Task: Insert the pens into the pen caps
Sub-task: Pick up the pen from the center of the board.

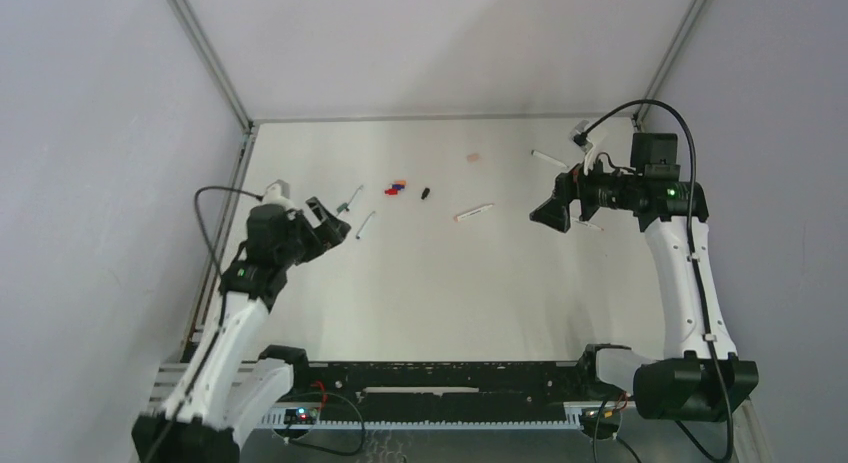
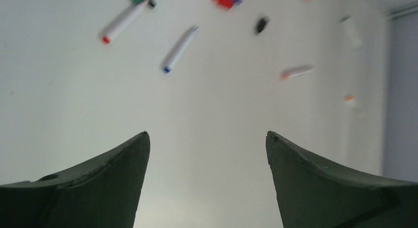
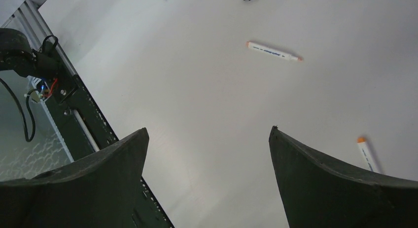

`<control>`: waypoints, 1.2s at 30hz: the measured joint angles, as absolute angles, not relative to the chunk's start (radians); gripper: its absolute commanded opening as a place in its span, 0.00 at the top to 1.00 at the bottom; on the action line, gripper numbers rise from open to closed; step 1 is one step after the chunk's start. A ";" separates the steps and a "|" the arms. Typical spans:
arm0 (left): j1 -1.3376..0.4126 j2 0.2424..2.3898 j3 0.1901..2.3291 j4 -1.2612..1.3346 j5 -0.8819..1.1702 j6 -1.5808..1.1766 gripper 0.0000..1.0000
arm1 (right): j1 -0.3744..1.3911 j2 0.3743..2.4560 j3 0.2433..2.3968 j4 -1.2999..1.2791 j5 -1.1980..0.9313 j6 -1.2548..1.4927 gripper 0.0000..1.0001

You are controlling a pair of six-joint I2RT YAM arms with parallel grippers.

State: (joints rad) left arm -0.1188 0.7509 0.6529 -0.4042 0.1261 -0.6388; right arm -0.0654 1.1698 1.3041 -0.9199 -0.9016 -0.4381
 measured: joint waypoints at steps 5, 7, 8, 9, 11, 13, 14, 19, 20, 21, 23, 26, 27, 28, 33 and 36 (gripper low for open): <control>-0.199 1.038 0.794 -0.495 0.014 -0.521 0.14 | -0.065 1.206 1.299 -0.926 -0.898 -0.454 0.00; -0.221 1.130 0.855 -0.517 -0.026 -0.479 0.16 | -0.065 1.217 1.298 -0.926 -0.892 -0.459 0.00; -0.230 1.174 0.885 -0.527 -0.040 -0.460 0.17 | -0.065 1.222 1.298 -0.926 -0.889 -0.461 0.00; -0.237 1.214 0.913 -0.534 -0.051 -0.442 0.18 | -0.065 1.227 1.298 -0.926 -0.884 -0.463 0.00; -0.248 1.293 0.967 -0.539 -0.068 -0.413 0.22 | -0.065 1.234 1.298 -0.926 -0.876 -0.464 0.00; -0.258 1.367 1.018 -0.548 -0.080 -0.389 0.28 | -0.065 1.242 1.298 -0.926 -0.868 -0.464 0.01; -0.265 1.408 1.047 -0.552 -0.083 -0.377 0.31 | -0.065 1.246 1.298 -0.926 -0.865 -0.463 0.01; -0.292 1.594 1.199 -0.587 -0.091 -0.323 0.39 | -0.065 1.270 1.298 -0.923 -0.854 -0.453 0.03; -0.297 1.622 1.222 -0.592 -0.094 -0.313 0.41 | -0.065 1.273 1.298 -0.923 -0.854 -0.449 0.04; -0.302 1.654 1.250 -0.598 -0.096 -0.303 0.43 | -0.066 1.276 1.298 -0.922 -0.852 -0.444 0.04; -0.310 1.702 1.293 -0.614 -0.099 -0.286 0.48 | -0.068 1.282 1.298 -0.919 -0.851 -0.435 0.05; -0.319 1.758 1.337 -0.629 -0.099 -0.264 0.58 | -0.073 1.290 1.298 -0.910 -0.851 -0.415 0.05; -0.319 1.773 1.347 -0.635 -0.097 -0.259 0.60 | -0.075 1.293 1.298 -0.907 -0.851 -0.410 0.05; -0.321 1.788 1.358 -0.641 -0.093 -0.252 0.60 | -0.076 1.296 1.298 -0.903 -0.851 -0.405 0.05; -0.321 1.844 1.388 -0.653 -0.072 -0.228 0.62 | -0.079 1.312 1.298 -0.891 -0.851 -0.383 0.06; -0.321 1.879 1.402 -0.658 -0.058 -0.223 0.62 | -0.079 1.322 1.298 -0.887 -0.852 -0.371 0.07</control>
State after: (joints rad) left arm -0.3214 1.8793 1.4025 -0.6579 -0.0582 -0.2226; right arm -0.0788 1.3220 1.2984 -0.8867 -0.8516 -0.3714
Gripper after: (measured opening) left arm 0.384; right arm 0.937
